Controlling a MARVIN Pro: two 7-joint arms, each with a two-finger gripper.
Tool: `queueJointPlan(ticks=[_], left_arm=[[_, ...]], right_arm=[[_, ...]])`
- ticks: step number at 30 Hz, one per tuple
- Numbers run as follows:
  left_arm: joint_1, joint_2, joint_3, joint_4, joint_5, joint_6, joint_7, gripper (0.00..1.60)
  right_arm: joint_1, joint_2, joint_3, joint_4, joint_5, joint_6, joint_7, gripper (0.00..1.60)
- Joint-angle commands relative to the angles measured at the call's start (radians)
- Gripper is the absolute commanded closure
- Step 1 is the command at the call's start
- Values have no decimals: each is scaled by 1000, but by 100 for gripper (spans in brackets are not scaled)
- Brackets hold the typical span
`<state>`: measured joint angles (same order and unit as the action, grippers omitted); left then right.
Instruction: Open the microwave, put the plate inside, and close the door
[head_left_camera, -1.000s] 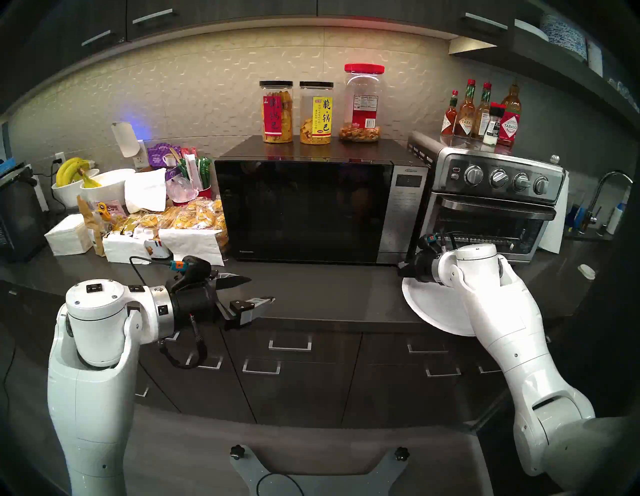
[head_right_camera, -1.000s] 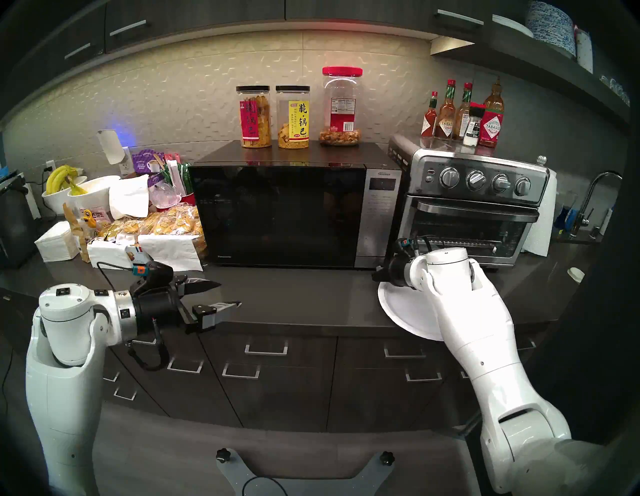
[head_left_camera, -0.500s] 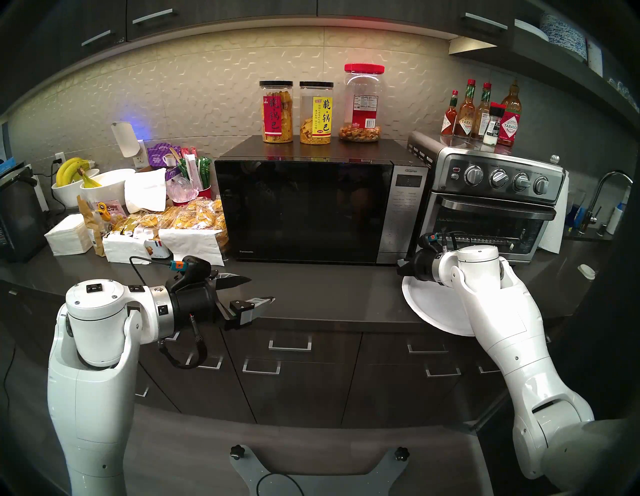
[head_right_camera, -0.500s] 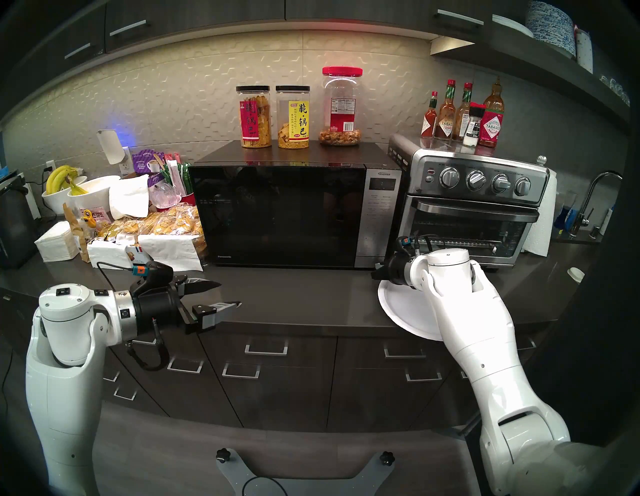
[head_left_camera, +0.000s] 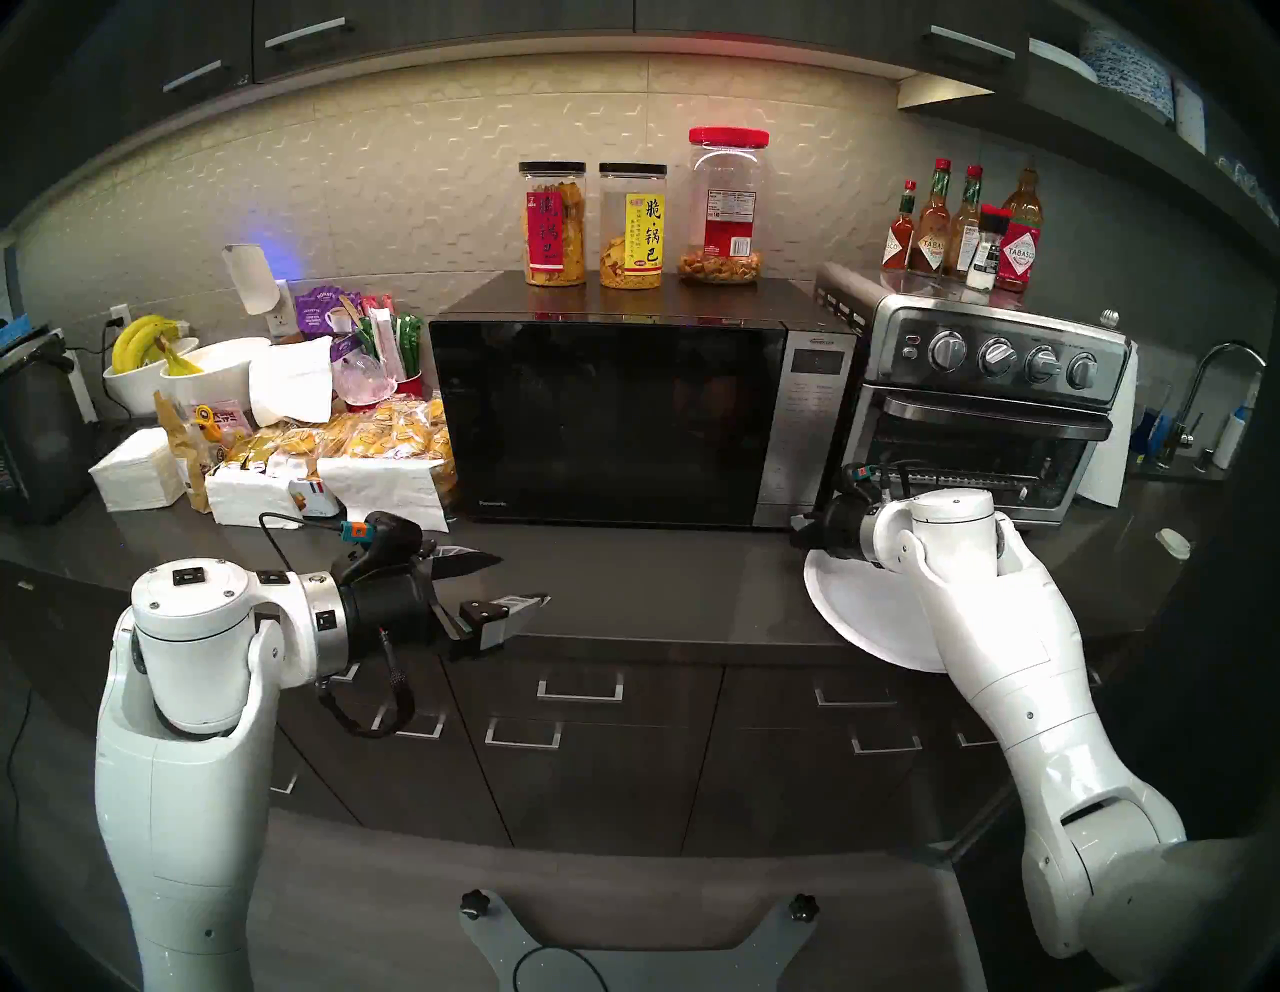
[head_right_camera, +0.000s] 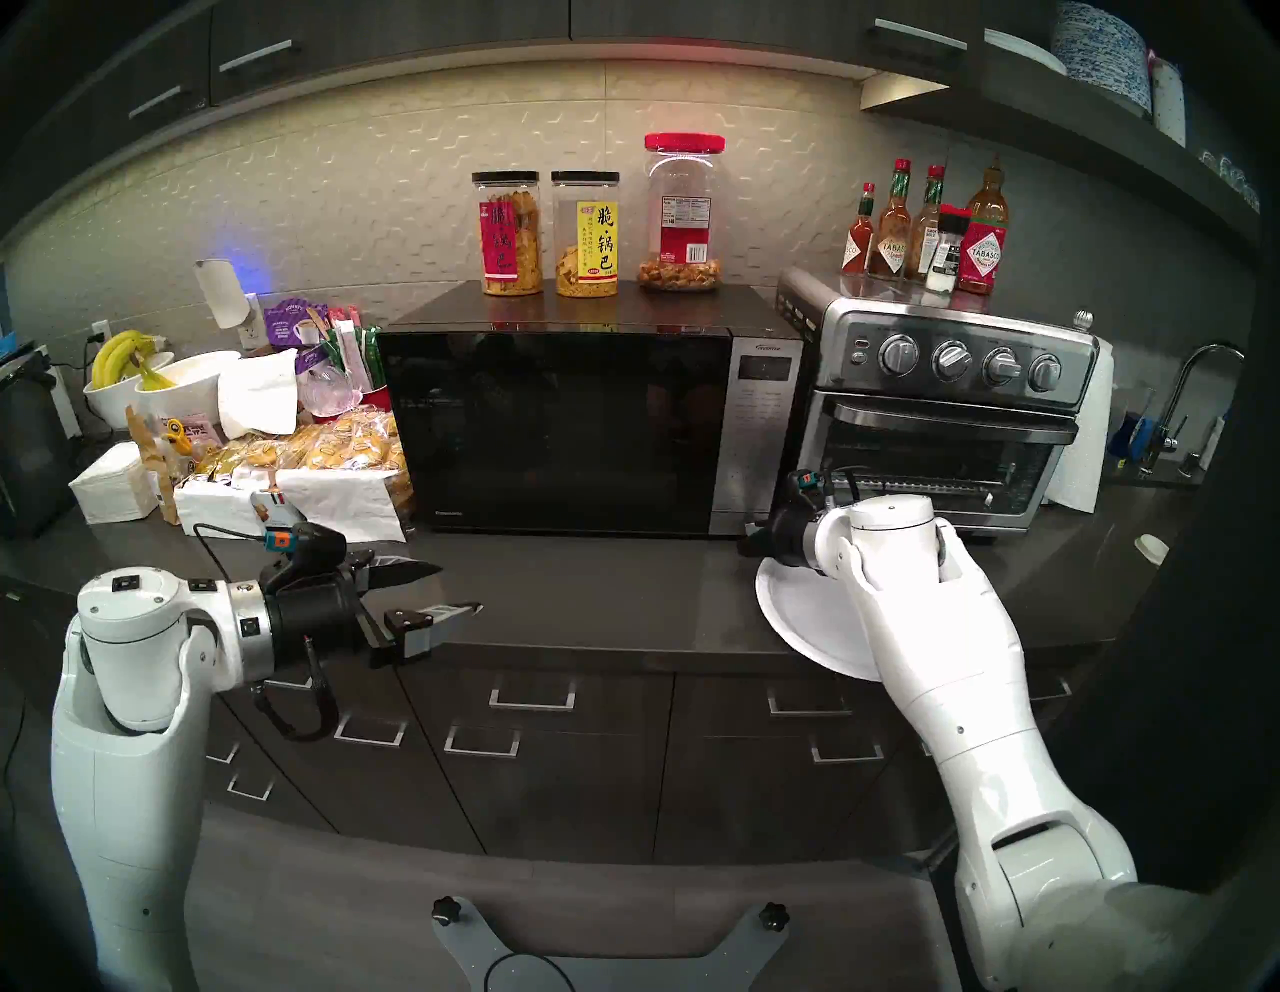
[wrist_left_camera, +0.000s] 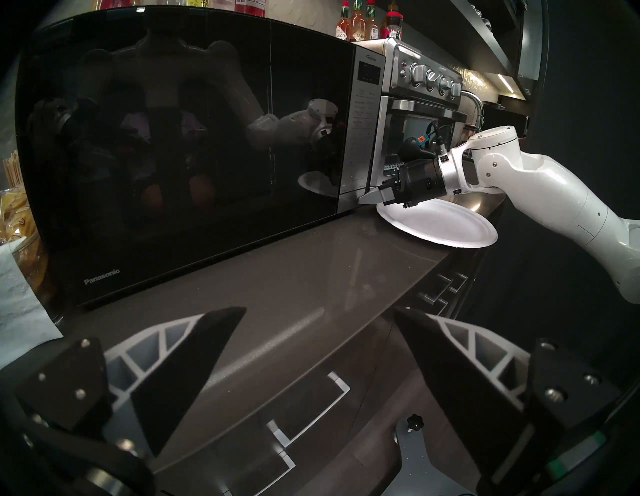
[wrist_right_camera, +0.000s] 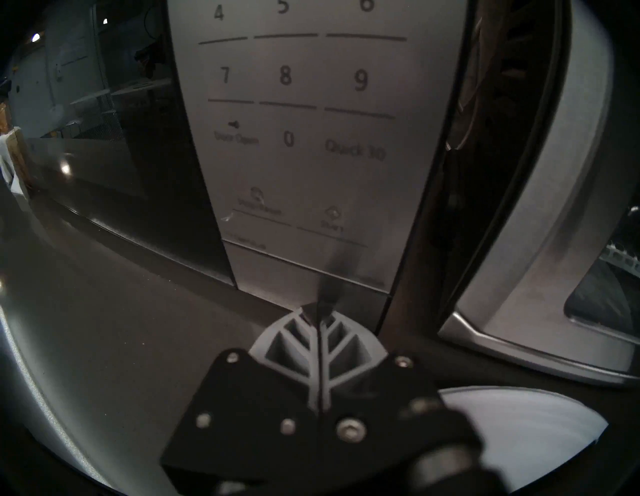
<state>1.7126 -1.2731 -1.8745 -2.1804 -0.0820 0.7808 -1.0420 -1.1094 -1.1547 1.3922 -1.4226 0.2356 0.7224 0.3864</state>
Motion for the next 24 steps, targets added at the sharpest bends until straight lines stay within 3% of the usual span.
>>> queueJointPlan(ticks=[1, 14, 24], left_arm=[[-1, -1, 0, -11, -1, 1, 0, 0], [-1, -1, 0, -11, -1, 1, 0, 0], [-1, -1, 0, -11, -1, 1, 0, 0]], right_arm=[[57, -27, -15, 3, -12, -22, -15, 160], [100, -69, -37, 73, -51, -78, -61, 160], [102, -67, -30, 81, -60, -94, -56, 160]])
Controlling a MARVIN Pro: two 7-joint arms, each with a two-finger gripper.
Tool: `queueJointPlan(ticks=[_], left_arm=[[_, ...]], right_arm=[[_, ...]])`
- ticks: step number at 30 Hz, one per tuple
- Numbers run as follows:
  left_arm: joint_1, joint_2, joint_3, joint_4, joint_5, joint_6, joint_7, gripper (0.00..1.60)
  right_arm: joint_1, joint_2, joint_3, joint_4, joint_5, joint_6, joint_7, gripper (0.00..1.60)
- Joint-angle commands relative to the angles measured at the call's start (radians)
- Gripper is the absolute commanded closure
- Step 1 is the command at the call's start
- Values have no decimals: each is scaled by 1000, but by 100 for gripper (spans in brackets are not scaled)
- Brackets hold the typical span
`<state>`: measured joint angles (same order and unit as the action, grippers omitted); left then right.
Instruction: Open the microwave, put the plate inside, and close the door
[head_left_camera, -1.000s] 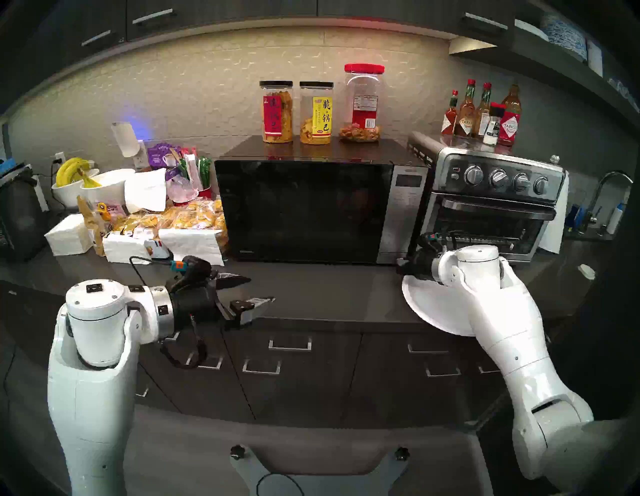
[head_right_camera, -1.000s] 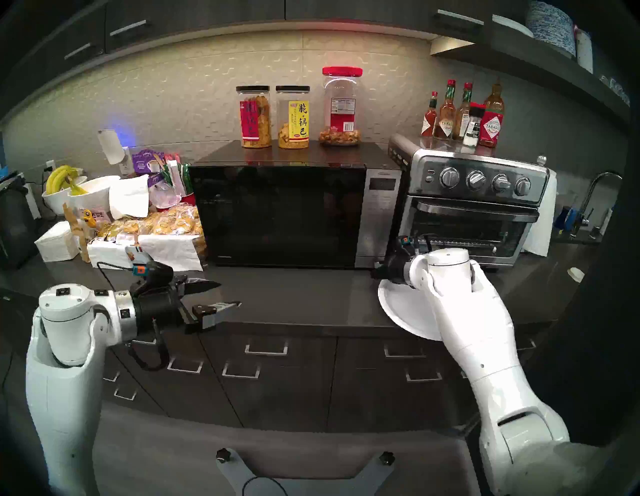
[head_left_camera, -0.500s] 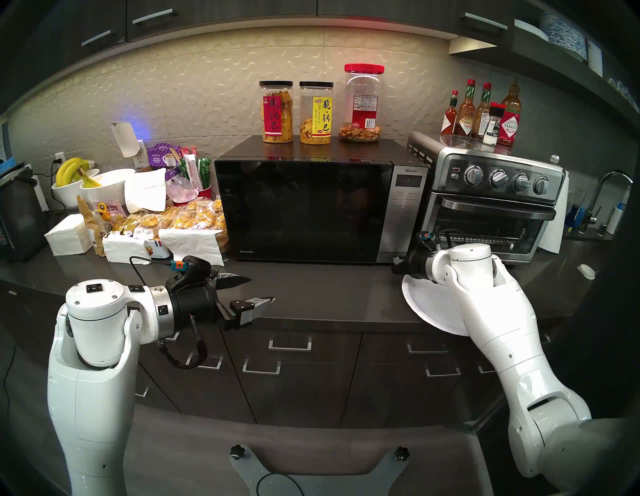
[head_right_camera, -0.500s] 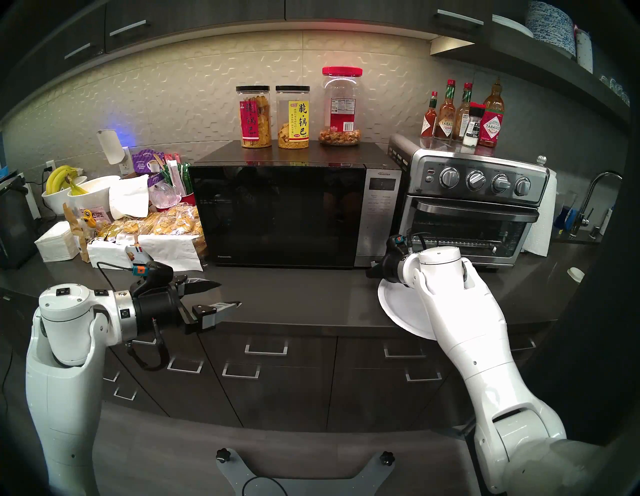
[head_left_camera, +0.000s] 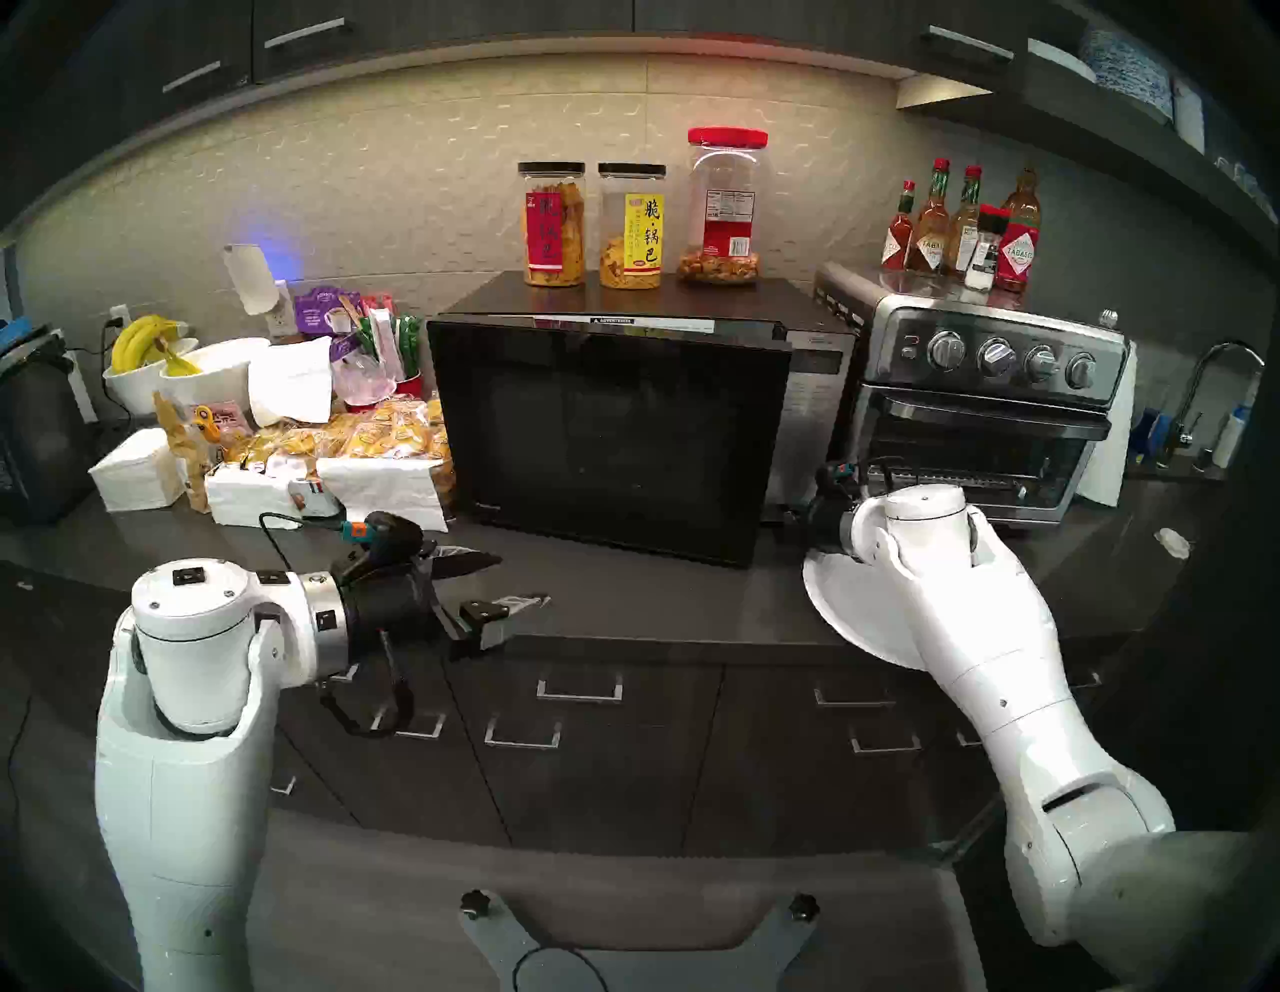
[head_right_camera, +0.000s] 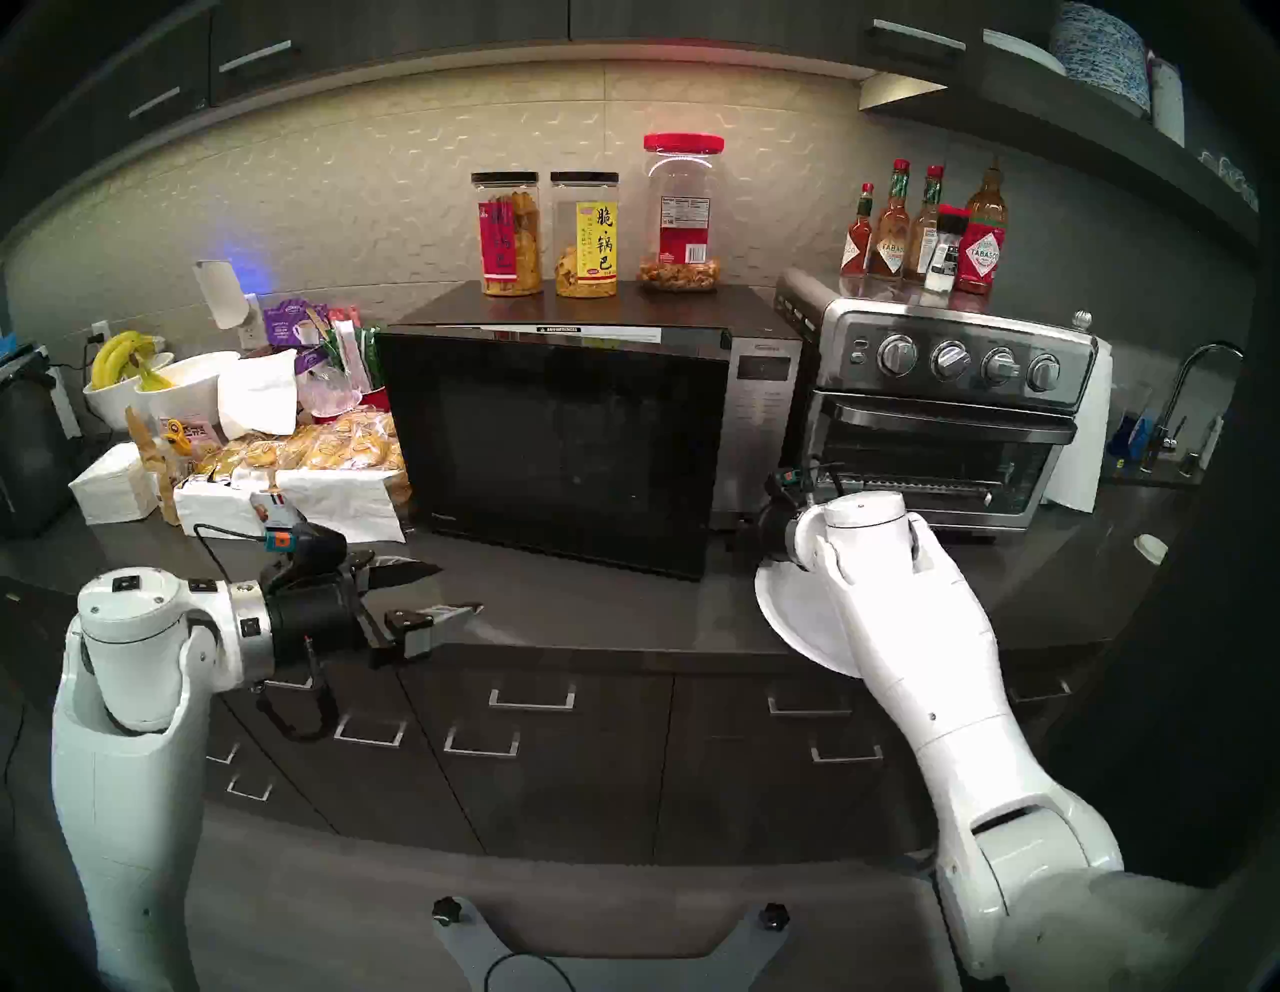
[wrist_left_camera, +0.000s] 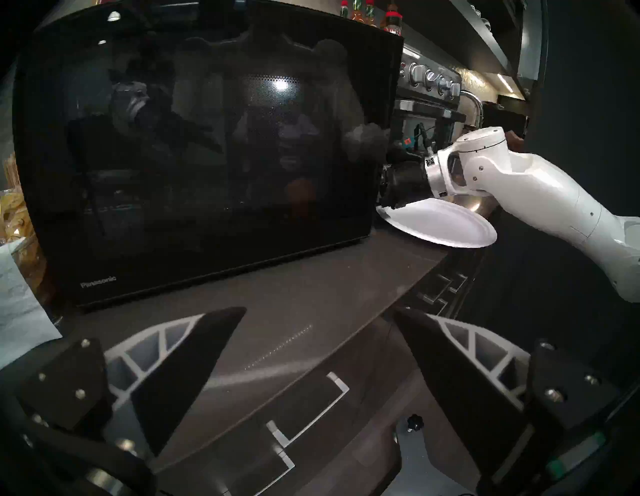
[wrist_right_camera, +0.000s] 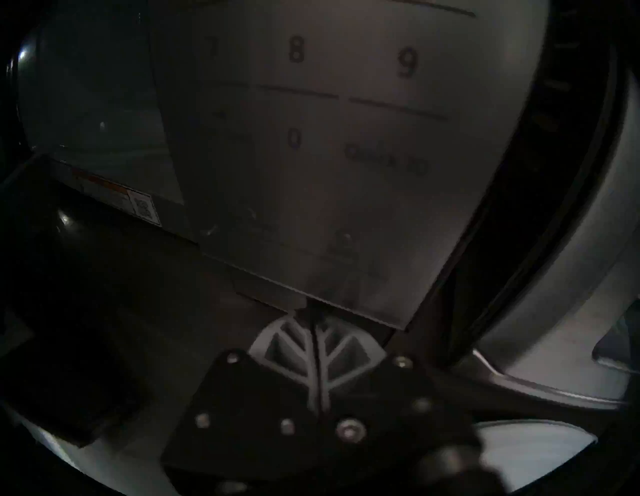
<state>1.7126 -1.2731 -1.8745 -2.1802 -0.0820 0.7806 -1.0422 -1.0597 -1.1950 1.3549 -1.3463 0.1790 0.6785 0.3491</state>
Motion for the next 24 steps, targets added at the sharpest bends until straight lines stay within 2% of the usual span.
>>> queueJointPlan(ticks=[1, 15, 24], left_arm=[[-1, -1, 0, -11, -1, 1, 0, 0], [11, 17, -30, -27, -13, 3, -22, 0], [57, 44, -71, -69, -14, 13, -33, 0]], right_arm=[[50, -26, 8, 3, -4, -52, -17, 160], [42, -21, 18, 1, -12, -60, 2, 160], [44, -24, 25, 4, -18, -60, 9, 160]])
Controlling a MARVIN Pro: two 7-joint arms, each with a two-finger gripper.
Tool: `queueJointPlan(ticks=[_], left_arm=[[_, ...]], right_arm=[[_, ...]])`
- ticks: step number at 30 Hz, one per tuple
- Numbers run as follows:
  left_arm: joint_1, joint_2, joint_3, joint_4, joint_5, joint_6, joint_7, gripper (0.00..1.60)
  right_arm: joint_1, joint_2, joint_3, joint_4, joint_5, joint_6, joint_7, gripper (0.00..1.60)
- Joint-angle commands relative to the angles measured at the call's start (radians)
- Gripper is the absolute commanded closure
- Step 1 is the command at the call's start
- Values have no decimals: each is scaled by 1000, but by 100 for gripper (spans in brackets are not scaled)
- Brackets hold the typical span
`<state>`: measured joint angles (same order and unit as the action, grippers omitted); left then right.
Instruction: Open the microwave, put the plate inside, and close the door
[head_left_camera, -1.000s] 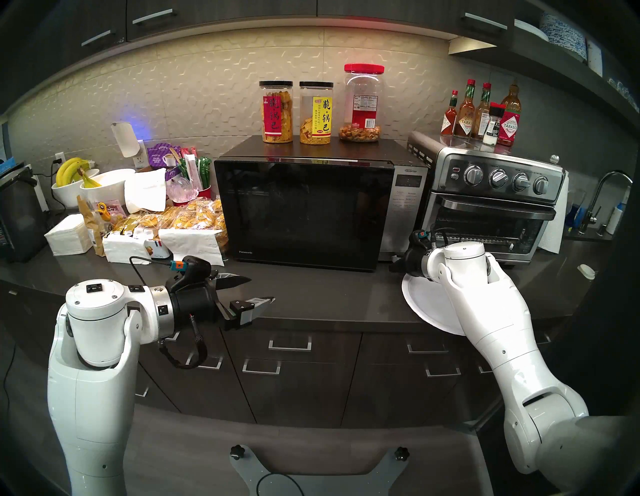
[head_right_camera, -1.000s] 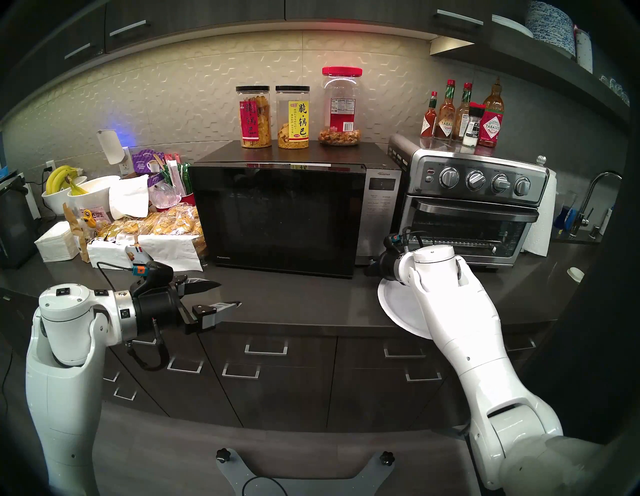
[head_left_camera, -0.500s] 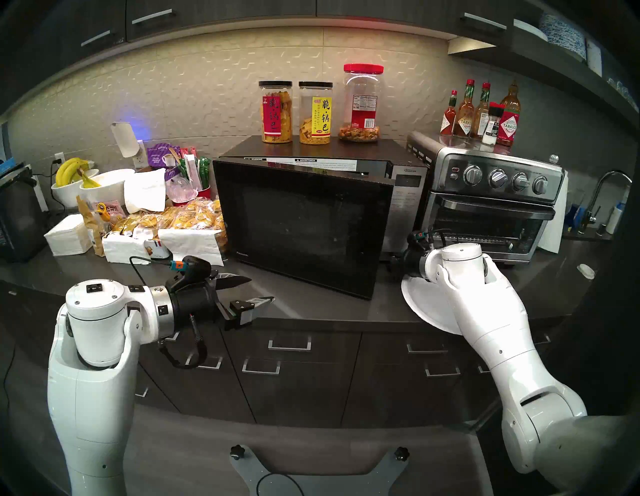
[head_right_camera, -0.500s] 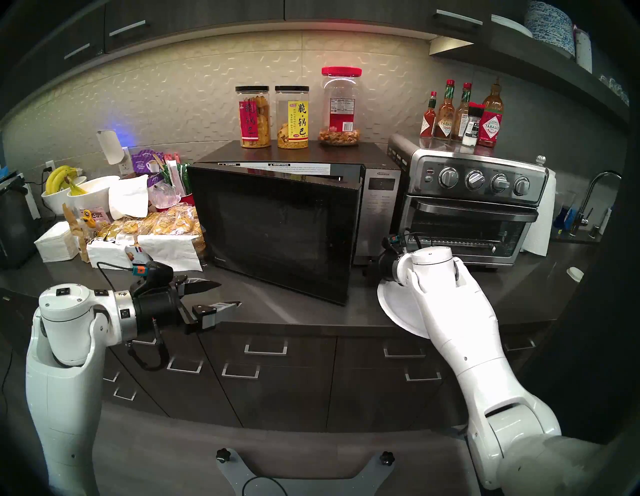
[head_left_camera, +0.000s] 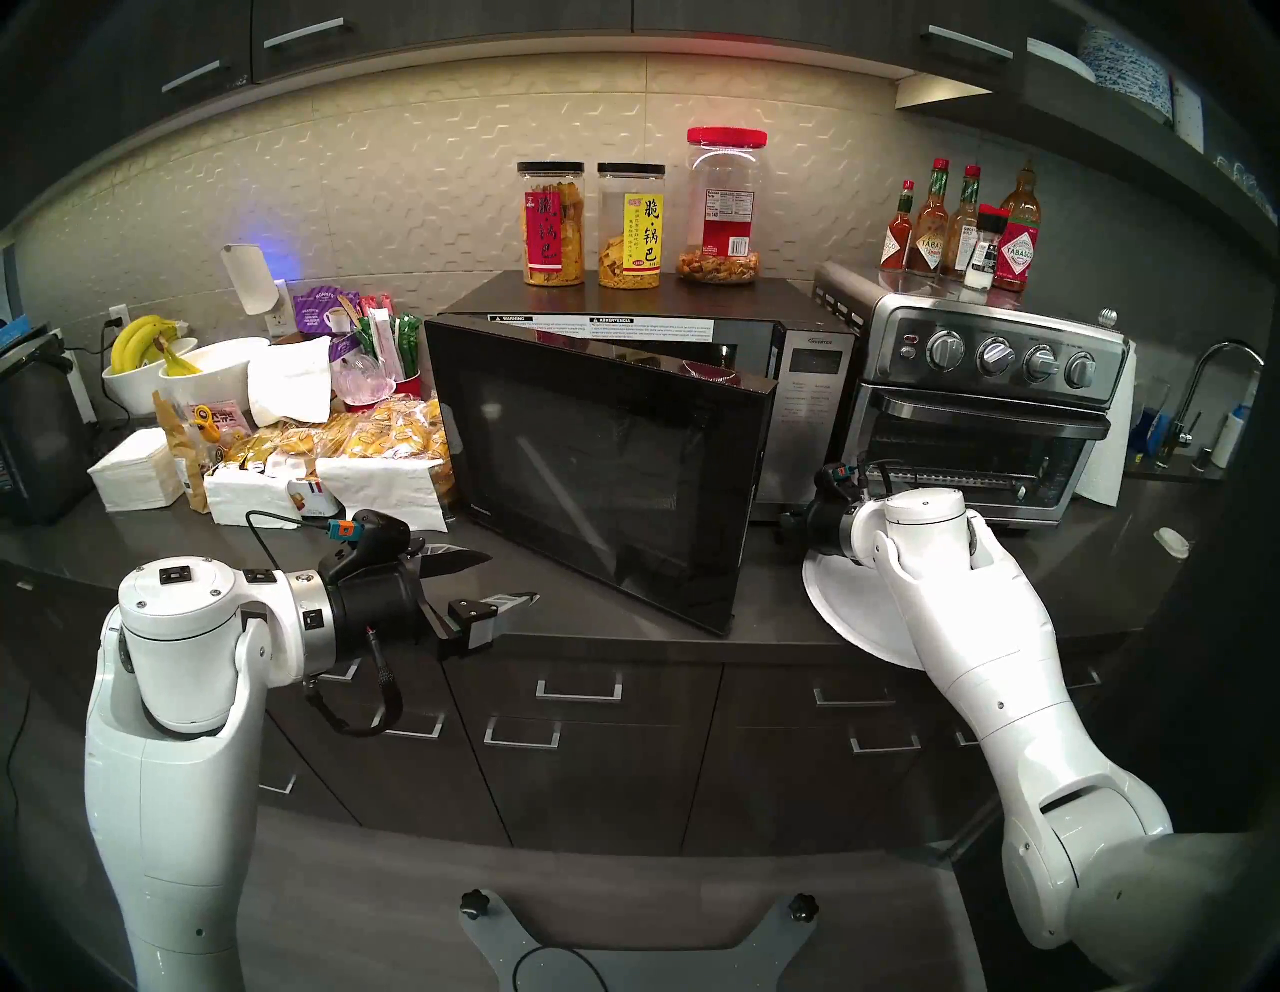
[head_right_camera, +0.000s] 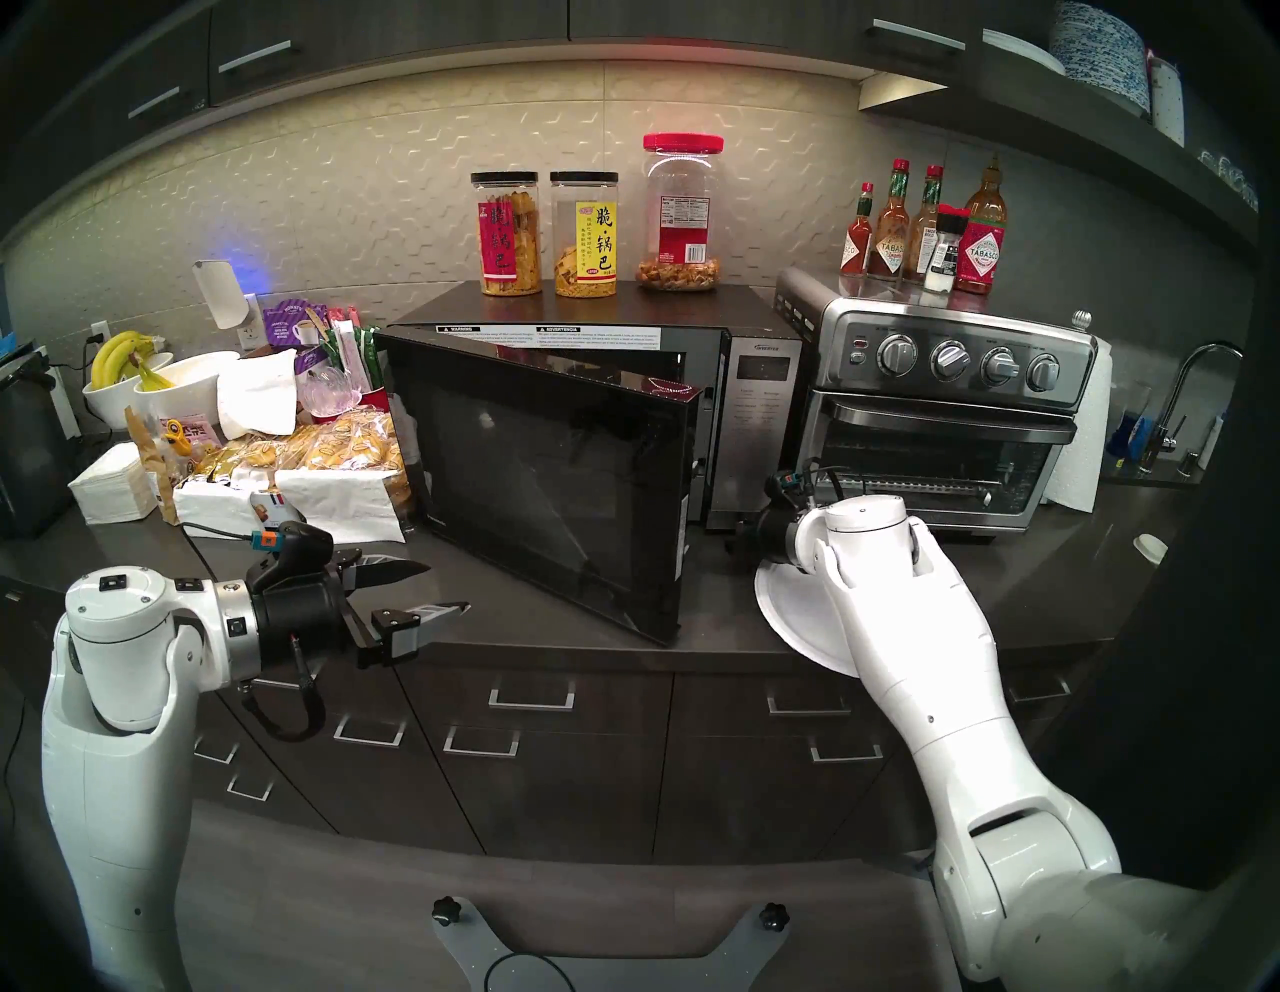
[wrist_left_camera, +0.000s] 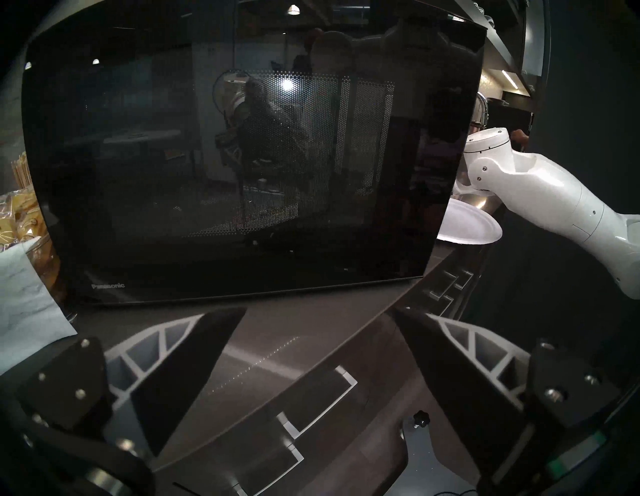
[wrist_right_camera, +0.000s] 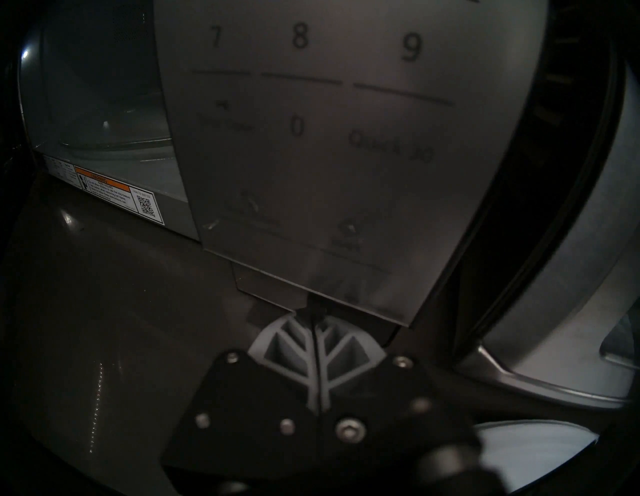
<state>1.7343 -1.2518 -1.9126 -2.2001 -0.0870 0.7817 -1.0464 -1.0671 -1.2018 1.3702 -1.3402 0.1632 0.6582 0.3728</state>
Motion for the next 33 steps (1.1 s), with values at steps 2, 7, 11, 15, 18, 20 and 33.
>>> queueJointPlan(ticks=[2, 7, 11, 15, 18, 20, 33], left_arm=[[54, 25, -51, -61, -14, 12, -33, 0], [94, 27, -93, -93, -29, 16, -35, 0], [128, 27, -127, -118, -44, 17, -35, 0], [172, 24, -194, -157, -74, 5, -44, 0], [195, 24, -222, -170, -81, -7, -45, 0], [234, 20, -262, -187, -86, -26, -50, 0], [373, -60, -452, -219, -116, -135, -105, 0]], right_arm=[[52, -18, 11, -2, -4, -39, -13, 160], [51, -19, 15, -2, -9, -39, -7, 160], [52, -20, 18, -2, -12, -38, -3, 160], [52, -21, 21, -4, -16, -36, 2, 160], [51, -22, 23, -6, -18, -36, 4, 160], [50, -23, 24, -8, -20, -35, 7, 160], [37, -28, 31, -31, -30, -30, 15, 160]])
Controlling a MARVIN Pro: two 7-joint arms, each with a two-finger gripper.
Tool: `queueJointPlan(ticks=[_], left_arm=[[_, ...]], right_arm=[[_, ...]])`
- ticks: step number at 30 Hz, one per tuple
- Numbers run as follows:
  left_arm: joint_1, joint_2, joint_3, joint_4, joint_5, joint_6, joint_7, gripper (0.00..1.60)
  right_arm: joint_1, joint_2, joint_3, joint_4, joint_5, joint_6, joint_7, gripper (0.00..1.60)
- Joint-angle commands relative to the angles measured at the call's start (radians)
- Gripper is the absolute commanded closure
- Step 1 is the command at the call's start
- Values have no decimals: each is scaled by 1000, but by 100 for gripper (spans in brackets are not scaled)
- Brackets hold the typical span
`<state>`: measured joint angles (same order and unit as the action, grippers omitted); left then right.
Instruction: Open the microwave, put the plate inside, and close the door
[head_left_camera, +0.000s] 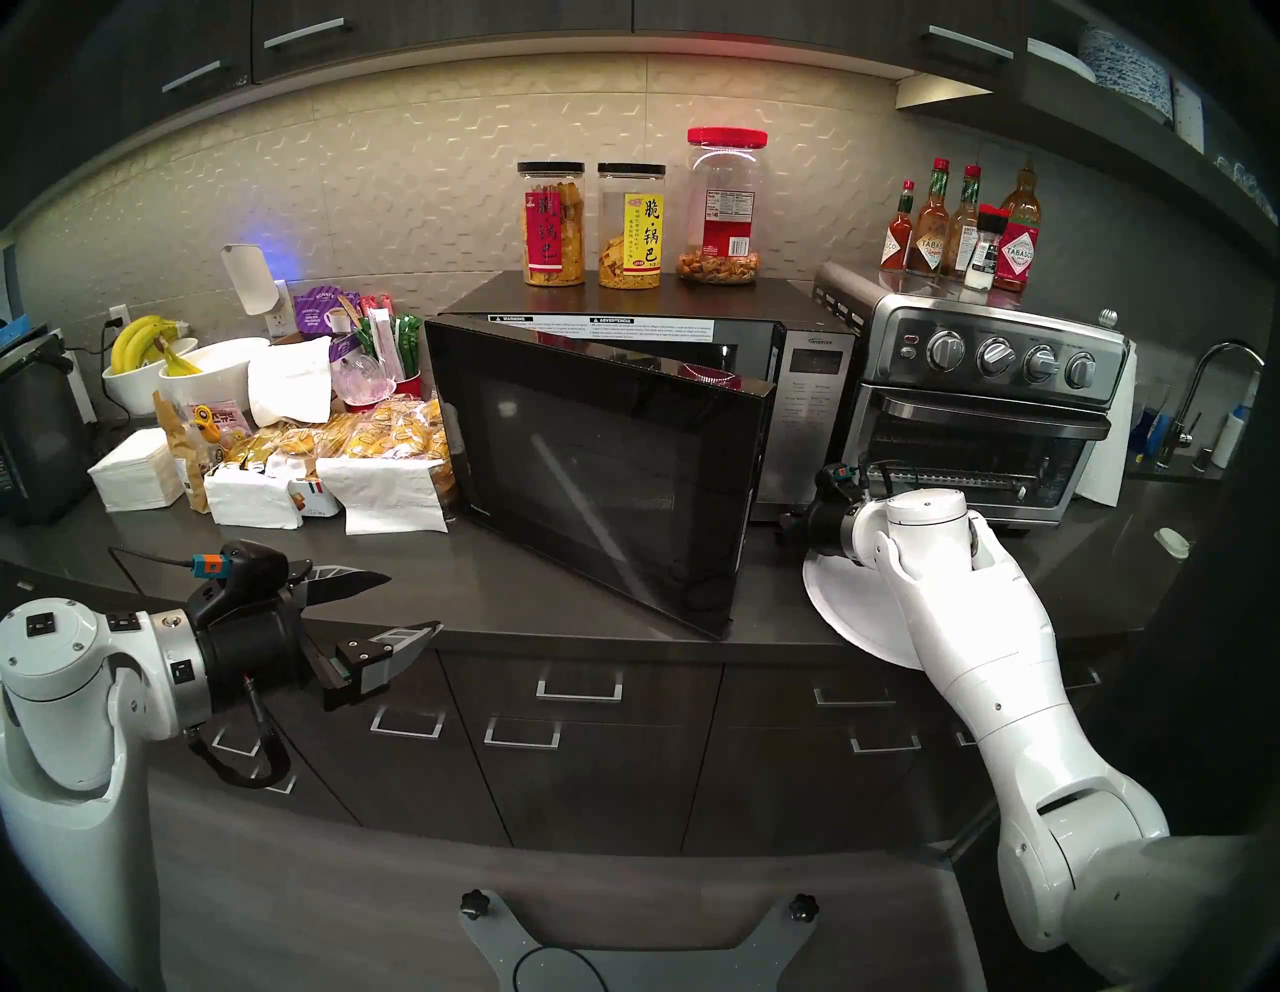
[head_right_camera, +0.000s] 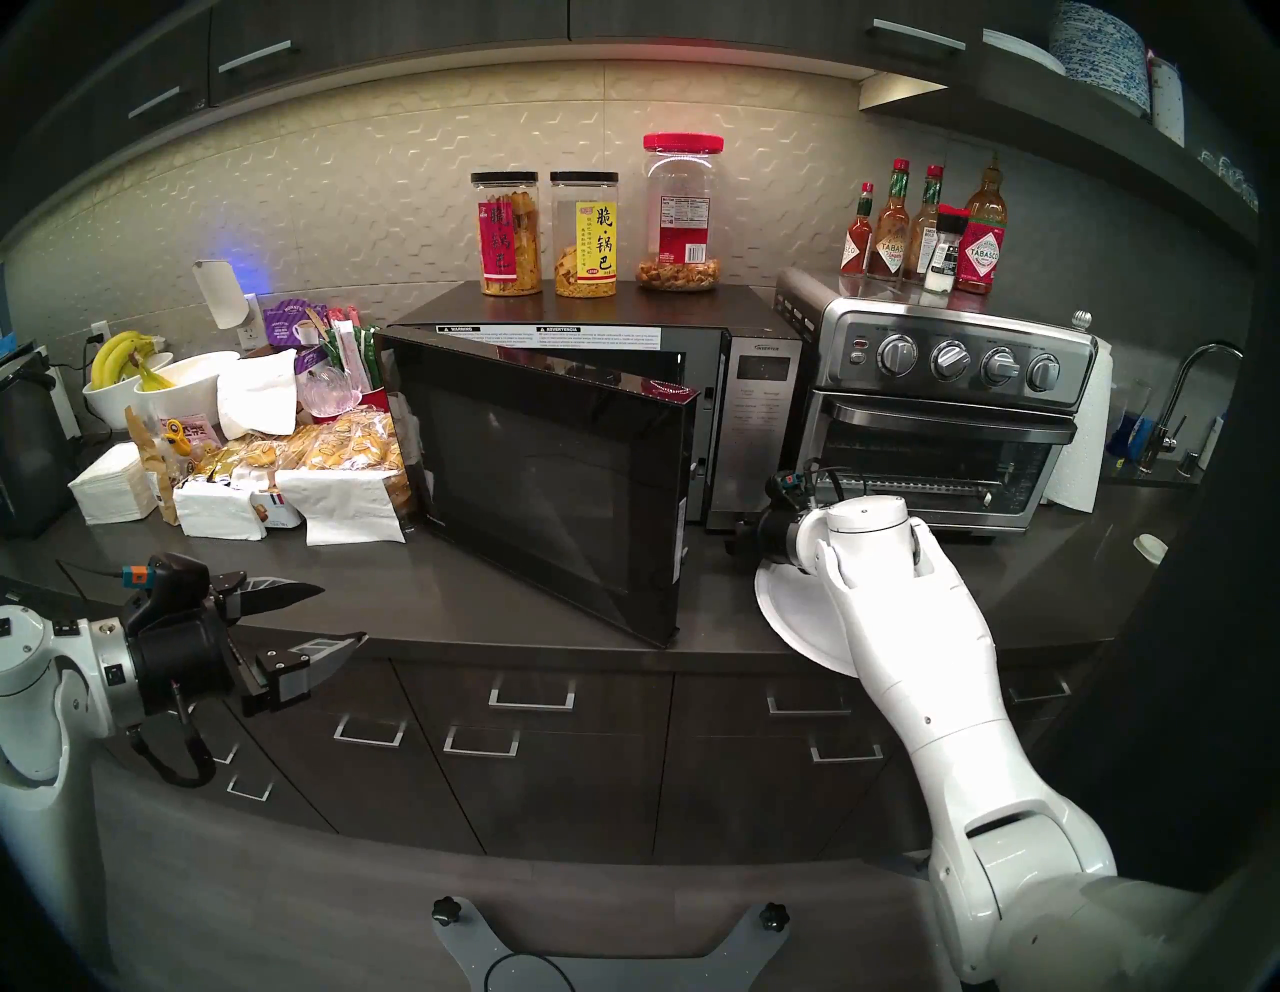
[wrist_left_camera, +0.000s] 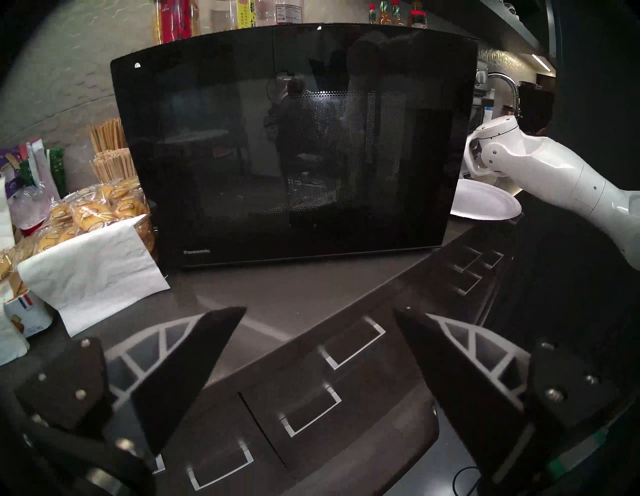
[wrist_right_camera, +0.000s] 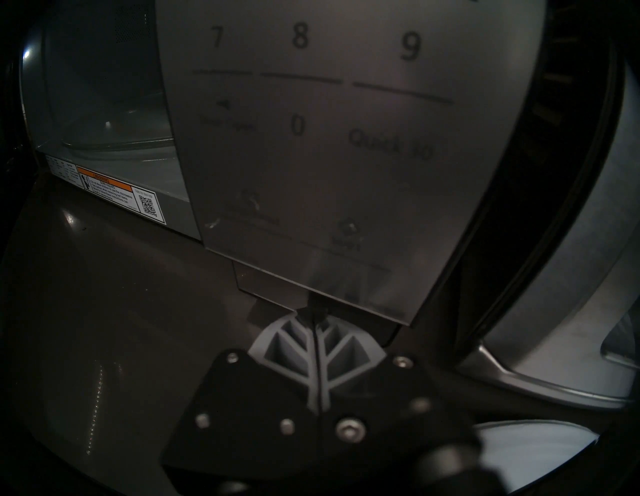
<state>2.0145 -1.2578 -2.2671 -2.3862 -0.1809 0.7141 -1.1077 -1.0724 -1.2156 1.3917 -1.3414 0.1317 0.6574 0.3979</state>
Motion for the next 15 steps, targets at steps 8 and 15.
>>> queueJointPlan(ticks=[8, 15], left_arm=[[122, -114, -190, -38, -57, -158, -96, 0], [121, -145, -222, -31, -81, -214, -124, 0]], right_arm=[[37, -21, 13, -37, -8, -30, -8, 160], [33, -25, 16, -42, -16, -32, -6, 160]])
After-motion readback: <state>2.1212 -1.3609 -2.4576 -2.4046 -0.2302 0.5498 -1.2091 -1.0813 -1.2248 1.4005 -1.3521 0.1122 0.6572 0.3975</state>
